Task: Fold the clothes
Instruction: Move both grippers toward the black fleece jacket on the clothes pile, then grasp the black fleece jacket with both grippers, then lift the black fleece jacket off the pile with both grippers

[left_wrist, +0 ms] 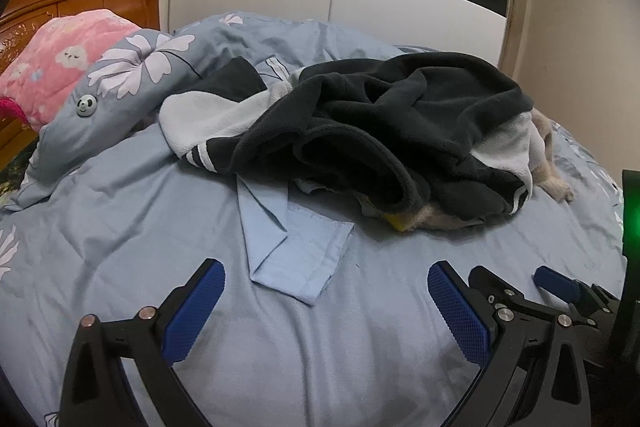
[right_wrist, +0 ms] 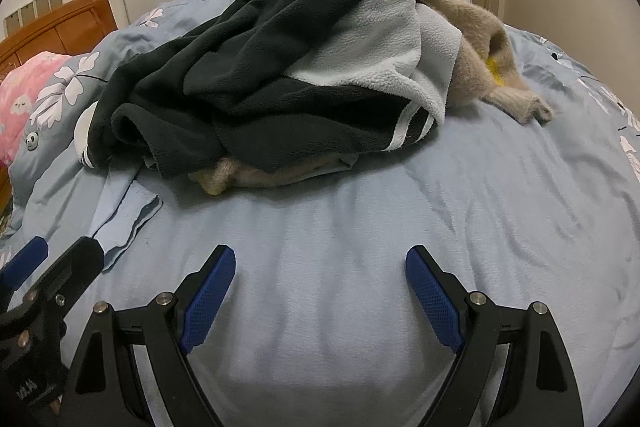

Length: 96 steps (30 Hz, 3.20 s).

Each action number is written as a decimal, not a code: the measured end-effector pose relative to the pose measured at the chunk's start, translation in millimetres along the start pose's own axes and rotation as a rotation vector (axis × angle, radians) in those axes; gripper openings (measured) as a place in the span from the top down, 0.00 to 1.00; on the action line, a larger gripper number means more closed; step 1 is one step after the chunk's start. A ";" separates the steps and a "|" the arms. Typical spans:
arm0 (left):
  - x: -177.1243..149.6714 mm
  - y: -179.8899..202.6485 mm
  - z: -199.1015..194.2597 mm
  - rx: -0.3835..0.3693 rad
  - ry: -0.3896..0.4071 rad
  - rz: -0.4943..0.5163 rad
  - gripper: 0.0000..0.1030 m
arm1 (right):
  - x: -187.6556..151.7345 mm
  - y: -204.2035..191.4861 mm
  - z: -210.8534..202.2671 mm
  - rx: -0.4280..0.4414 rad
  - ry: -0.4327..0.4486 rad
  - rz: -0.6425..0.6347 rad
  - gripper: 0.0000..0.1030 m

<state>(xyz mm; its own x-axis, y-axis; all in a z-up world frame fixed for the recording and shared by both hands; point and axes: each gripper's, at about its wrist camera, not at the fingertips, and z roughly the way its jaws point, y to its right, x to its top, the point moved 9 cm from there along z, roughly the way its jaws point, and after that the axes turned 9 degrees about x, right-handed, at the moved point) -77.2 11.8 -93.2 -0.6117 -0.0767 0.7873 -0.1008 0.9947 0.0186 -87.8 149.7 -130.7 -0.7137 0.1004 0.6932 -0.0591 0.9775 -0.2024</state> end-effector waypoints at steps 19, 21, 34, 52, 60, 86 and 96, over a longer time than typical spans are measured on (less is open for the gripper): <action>-5.6 -0.6 4.6 -0.003 -0.029 0.025 0.00 | -4.7 -7.7 2.4 -0.019 -0.021 -0.010 0.04; -5.3 -1.3 4.2 -0.005 -0.028 0.024 0.00 | -3.4 -7.3 2.4 -0.020 -0.024 -0.011 0.02; 4.7 -17.1 -2.5 0.023 0.003 0.016 0.00 | 6.2 -20.8 -2.5 0.048 -0.010 -0.045 0.00; 8.8 -111.3 -8.4 0.197 -0.007 -0.182 0.00 | 84.9 -97.7 49.3 -0.132 0.027 -0.457 0.29; 7.1 -121.3 -10.6 0.197 -0.006 -0.208 0.00 | 131.7 -93.7 9.6 -0.153 0.085 -0.430 0.82; 42.5 -34.2 -0.3 0.148 0.203 0.537 0.00 | 88.5 -12.6 -168.5 -0.112 0.130 -0.255 0.95; 57.5 17.2 57.0 0.124 0.216 0.757 0.13 | 107.4 9.3 -160.0 -0.084 0.147 -0.178 0.95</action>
<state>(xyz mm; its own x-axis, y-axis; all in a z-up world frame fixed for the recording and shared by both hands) -158.9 20.6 -82.7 -0.3849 0.6442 0.6610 0.1872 0.7558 -0.6275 -53.3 199.2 52.6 -0.5881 -0.0545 0.8069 -0.1117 0.9936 -0.0143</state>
